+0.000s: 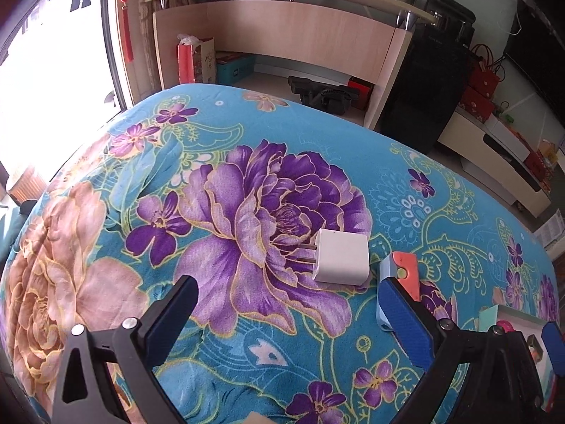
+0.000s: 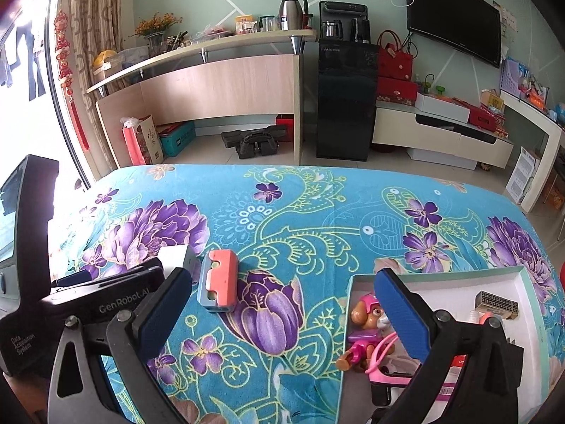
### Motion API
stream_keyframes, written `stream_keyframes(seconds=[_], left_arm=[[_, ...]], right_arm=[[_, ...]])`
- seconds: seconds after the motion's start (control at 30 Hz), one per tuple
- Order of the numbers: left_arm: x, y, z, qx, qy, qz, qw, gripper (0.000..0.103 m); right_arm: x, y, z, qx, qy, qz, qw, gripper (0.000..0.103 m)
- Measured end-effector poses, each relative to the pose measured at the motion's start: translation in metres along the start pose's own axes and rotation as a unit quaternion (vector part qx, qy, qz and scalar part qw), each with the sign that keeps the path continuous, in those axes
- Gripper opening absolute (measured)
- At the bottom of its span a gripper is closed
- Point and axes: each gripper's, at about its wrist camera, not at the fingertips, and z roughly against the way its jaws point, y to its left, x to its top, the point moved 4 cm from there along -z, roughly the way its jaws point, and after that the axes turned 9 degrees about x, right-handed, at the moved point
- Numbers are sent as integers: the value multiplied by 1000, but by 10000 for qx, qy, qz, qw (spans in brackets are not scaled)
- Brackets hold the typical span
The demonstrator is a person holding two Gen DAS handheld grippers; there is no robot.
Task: Organize rigid objects
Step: 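Withdraw both open tools toward the white charger block and last orange piece, then grasp the white charger block with the left tool while the right tool grasps the orange piece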
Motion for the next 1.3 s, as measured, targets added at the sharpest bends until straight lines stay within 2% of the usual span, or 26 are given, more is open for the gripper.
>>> stream_keyframes(seconds=[0.17, 0.23, 0.33, 0.43, 0.57, 0.77, 0.9, 1.13, 1.3], left_arm=[[4, 28, -11, 39, -11, 329, 9994, 103], [6, 34, -13, -58, -36, 461, 9989, 103], [8, 36, -14, -208, -165, 528, 9983, 103], [12, 29, -16, -306, -283, 442, 9982, 103], [11, 17, -23, -452, -166, 229, 9986, 103], [9, 4, -31, -293, -114, -175, 9994, 103], [7, -4, -36, -358, -36, -275, 9990, 103], [6, -18, -38, -532, -29, -351, 9980, 103], [5, -24, -45, -581, 37, -356, 9977, 103]], right_arm=[[-5, 7, -19, 85, 259, 106, 9996, 103], [-6, 9, -29, 232, 364, 87, 9990, 103], [-12, 12, -45, 215, 597, 148, 9979, 103], [-16, 14, -57, 227, 723, 141, 9970, 103], [-19, 20, -74, 234, 836, 208, 9960, 103], [-21, 26, -98, 265, 995, 308, 9942, 102], [-23, 27, -110, 240, 1071, 348, 9934, 95], [-24, 28, -121, 229, 1112, 408, 9927, 93], [-21, 23, -122, 195, 1045, 331, 9938, 84]])
